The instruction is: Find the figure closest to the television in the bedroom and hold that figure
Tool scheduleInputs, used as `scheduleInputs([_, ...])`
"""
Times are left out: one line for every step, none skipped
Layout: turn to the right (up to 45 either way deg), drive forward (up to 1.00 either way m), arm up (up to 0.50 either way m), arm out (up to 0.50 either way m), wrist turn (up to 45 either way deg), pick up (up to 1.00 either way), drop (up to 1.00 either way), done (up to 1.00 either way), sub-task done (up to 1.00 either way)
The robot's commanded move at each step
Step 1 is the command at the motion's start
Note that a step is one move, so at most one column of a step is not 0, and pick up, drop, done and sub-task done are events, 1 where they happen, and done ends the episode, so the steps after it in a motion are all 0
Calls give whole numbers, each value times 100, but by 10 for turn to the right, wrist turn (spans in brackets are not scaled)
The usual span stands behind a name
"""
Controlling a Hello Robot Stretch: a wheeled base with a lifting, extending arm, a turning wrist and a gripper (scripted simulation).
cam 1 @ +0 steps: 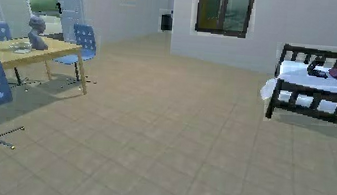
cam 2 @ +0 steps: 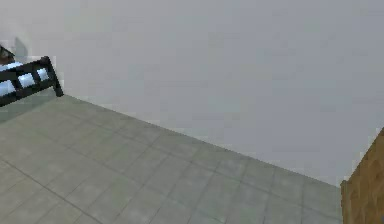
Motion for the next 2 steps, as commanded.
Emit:
scheduleInputs([0,100,0,0,0,0,0,0,0])
scheduleInputs([0,100,0,0,0,0,0,0,0])
